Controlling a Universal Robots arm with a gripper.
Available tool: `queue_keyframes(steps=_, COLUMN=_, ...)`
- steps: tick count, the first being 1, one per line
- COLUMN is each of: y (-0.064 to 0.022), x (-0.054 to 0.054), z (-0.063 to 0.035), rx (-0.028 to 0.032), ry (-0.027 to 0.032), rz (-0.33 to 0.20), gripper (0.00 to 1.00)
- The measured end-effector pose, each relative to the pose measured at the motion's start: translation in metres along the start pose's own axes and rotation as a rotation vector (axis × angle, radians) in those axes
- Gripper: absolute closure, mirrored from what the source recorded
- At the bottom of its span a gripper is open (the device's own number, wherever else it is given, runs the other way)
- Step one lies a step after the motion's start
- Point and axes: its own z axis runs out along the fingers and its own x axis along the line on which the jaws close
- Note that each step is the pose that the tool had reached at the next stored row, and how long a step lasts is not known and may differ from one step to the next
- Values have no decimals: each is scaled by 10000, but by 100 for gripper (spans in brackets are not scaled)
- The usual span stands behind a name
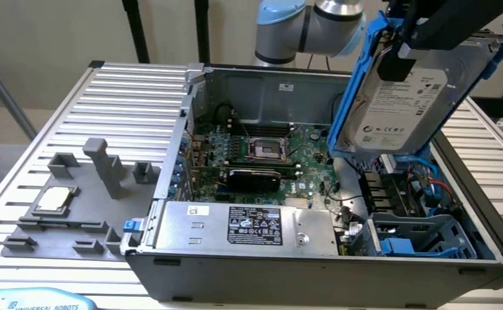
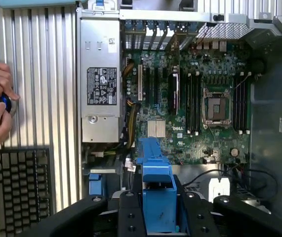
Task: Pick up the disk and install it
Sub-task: 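Pick up the disk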
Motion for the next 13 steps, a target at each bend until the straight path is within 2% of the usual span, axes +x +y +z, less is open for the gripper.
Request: queue_keyframes(steps=13, y=-410, x=335, z=1, rx=-3, ry=0, rz=1, gripper=67)
